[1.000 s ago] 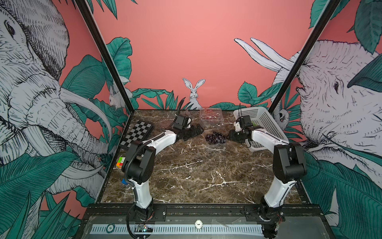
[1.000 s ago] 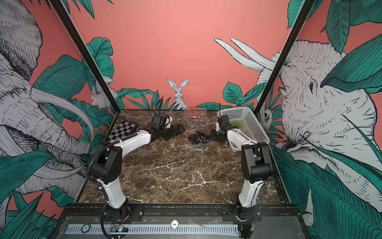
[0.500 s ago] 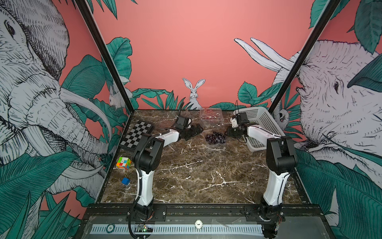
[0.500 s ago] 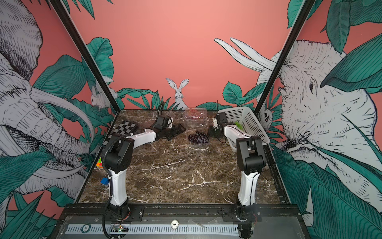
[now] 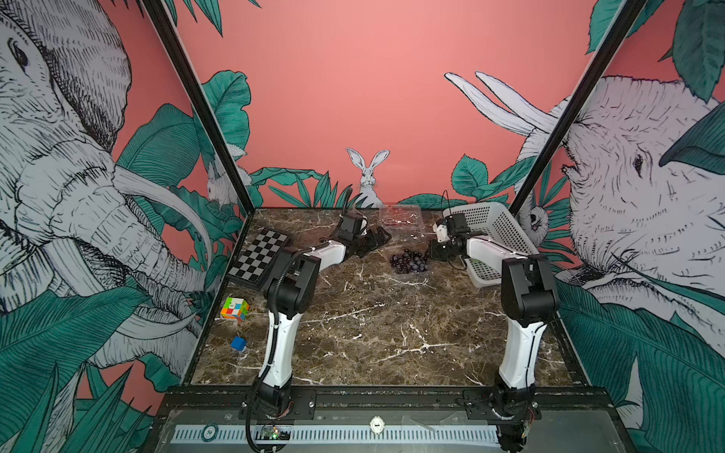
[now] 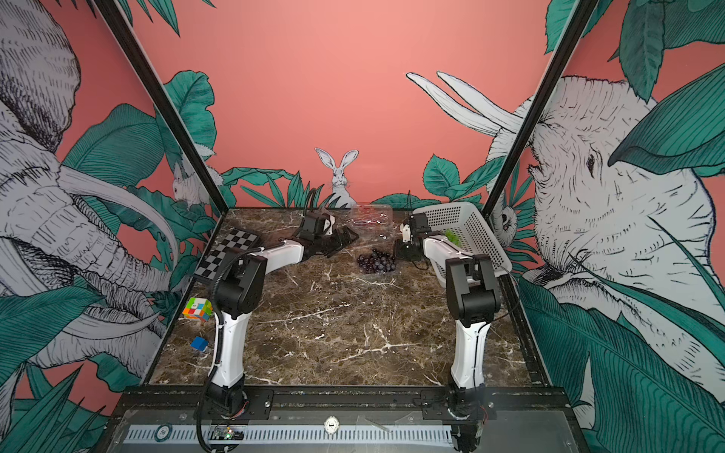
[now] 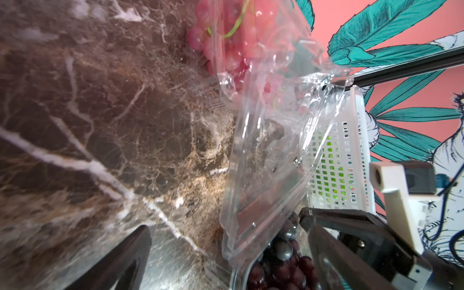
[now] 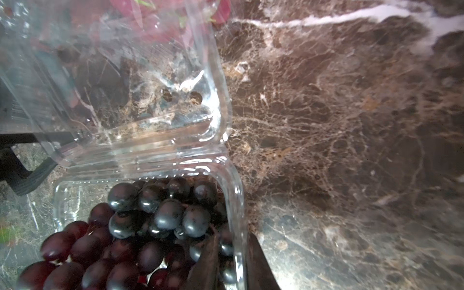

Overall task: Pack grapes into containers
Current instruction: Move the packing box to the center of the board, then close the packing box at the center of the board.

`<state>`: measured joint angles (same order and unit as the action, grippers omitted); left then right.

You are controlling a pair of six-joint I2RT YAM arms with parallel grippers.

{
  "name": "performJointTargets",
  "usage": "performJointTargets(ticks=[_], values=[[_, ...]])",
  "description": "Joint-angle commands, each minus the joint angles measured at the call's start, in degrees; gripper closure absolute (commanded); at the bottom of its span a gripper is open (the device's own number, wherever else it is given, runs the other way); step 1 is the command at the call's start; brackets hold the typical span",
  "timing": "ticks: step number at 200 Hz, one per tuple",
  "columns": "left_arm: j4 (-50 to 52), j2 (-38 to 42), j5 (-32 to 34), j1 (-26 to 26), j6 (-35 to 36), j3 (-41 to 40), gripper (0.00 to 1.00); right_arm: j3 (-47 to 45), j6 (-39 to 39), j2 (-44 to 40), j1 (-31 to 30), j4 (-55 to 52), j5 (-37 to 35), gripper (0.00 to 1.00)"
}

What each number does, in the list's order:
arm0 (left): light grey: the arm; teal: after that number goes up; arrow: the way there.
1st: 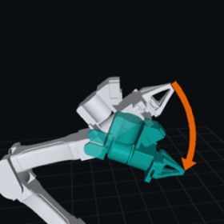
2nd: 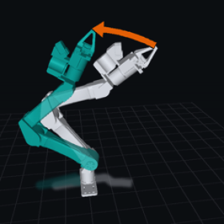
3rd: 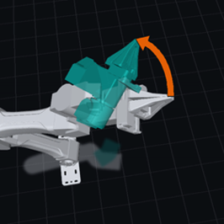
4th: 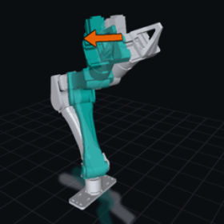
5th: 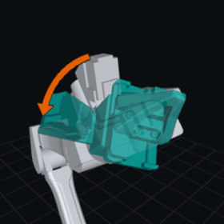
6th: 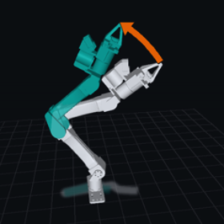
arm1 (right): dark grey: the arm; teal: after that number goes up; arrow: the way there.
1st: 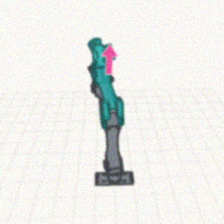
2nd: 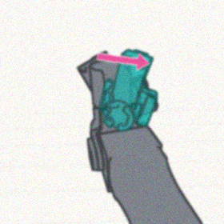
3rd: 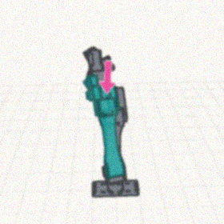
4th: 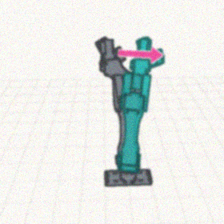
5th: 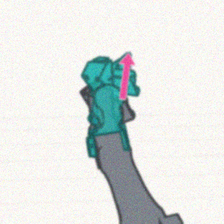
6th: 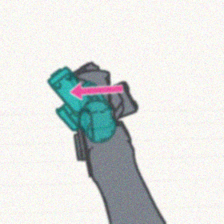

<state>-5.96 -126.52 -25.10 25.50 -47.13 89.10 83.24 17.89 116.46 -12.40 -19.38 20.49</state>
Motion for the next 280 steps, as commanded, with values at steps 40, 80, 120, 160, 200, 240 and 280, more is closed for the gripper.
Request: performJointTargets(ticks=[40,80,120,160,200,240,280], values=[[-4.21,-1.1,-2.01,-0.05,-0.38,2.82,0.01,2.57,-4.11,1.07,-2.61,-0.47,2.3,0.81],[-6.67,-0.39,-2.81,0.04,-0.64,1.67,0.01,2.35,-5.75,1.05,-3.24,-0.99,2.66,0.81],[-10.57,2.15,-3.11,0.89,-1.87,-2.04,0.01,1.32,-6.84,0.51,-3.72,-0.32,3.68,0.81],[-11.53,6.01,-1.8,1.4,-1.05,-6.06,0.01,0.69,-6.84,-0.49,-3.99,-0.55,3.53,0.76],[-11.18,8.86,-1.01,1.35,0.79,-8.84,0.01,-0.08,-5.18,-1.9,-3.94,-1.17,2.78,0.65],[-10.48,9.75,-1.16,1.4,2.84,-8.59,0.01,-1.75,-3.5,-3.34,-3.94,0.57,4.26,0.57],[-9.87,12.59,-0.13,1.49,4.22,-10.71,0.01,-4.47,-1.84,-6.81,-3.49,1.45,4.25,0.32]])
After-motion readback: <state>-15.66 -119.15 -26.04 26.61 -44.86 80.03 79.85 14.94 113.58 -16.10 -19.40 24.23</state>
